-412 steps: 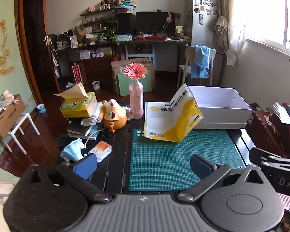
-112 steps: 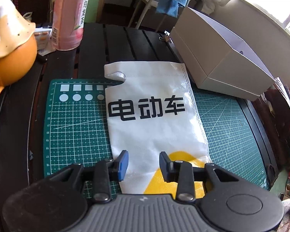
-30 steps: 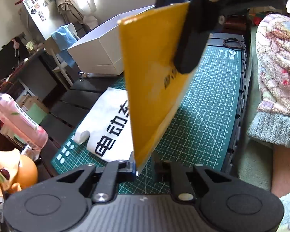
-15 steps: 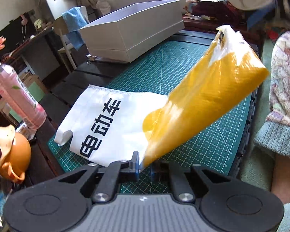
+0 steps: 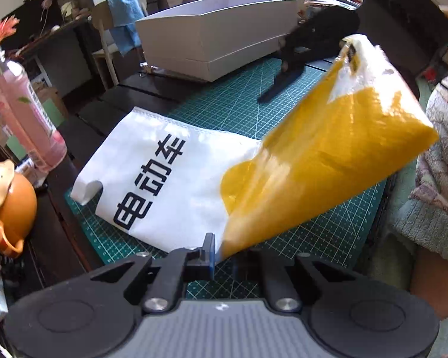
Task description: Fold shopping bag
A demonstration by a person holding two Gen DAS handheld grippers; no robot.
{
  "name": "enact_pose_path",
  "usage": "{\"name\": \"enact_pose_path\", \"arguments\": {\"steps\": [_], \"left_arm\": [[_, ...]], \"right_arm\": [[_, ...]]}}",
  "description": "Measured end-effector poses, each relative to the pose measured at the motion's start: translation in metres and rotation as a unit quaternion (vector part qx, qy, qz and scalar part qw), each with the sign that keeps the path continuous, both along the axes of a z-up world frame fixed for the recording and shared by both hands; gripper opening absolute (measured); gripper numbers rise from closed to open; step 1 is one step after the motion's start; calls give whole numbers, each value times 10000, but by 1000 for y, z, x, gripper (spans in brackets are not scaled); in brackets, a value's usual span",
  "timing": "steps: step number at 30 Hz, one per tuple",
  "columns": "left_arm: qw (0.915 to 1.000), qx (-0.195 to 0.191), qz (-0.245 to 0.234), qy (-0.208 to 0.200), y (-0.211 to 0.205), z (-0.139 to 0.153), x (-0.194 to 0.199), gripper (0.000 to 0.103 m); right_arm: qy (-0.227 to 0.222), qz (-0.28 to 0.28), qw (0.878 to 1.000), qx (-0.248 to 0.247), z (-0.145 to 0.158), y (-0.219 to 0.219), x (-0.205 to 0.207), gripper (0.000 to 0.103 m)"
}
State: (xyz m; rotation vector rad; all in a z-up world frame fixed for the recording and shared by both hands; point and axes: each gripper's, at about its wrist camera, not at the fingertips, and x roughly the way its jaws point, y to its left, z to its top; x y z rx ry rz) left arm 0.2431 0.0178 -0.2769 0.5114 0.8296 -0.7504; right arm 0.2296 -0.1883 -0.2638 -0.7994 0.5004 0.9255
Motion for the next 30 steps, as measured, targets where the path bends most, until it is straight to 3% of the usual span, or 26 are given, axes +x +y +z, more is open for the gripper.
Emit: {"name": "enact_pose_path", "arguments": {"steps": [2, 3, 6, 9, 14, 16, 19, 22, 26, 30], "left_arm": [[9998, -57, 90, 187, 2, -2, 7, 12], [9996, -76, 127, 241, 2, -3, 9, 12], [9986, -183, 318, 374, 6, -2, 16, 13], [9958, -381, 575, 597, 13, 1, 23, 14], [9837, -863, 864, 1322, 24, 10, 26, 14], [9745, -1003, 958, 1765, 28, 9, 27, 14], [9566, -1100, 1218, 2409, 33, 1, 31, 15], [9447, -1241, 1464, 2658, 39, 0, 36, 15], [9176, -1615, 1917, 3085, 54, -6, 48, 15], [8824, -2006, 2301, 3580, 69, -14, 61, 16]], "right_arm": [[382, -67, 9987, 337, -1, 1, 7, 26], [581, -146, 9969, 500, -1, 2, 10, 23], [1097, -545, 9876, 985, 0, -3, 20, 22], [1712, -932, 9703, 1431, 2, -11, 30, 19], [2753, -1729, 9232, 2049, 12, -28, 37, 19], [3088, -1923, 9049, 2210, 16, -33, 34, 20], [3737, -2293, 8655, 2424, 17, -40, 27, 22], [4142, -2677, 8342, 2468, 10, -38, 23, 24], [4231, -3182, 8128, 2431, 4, -30, 25, 24], [4324, -3659, 7803, 2651, 0, -32, 39, 24]]}}
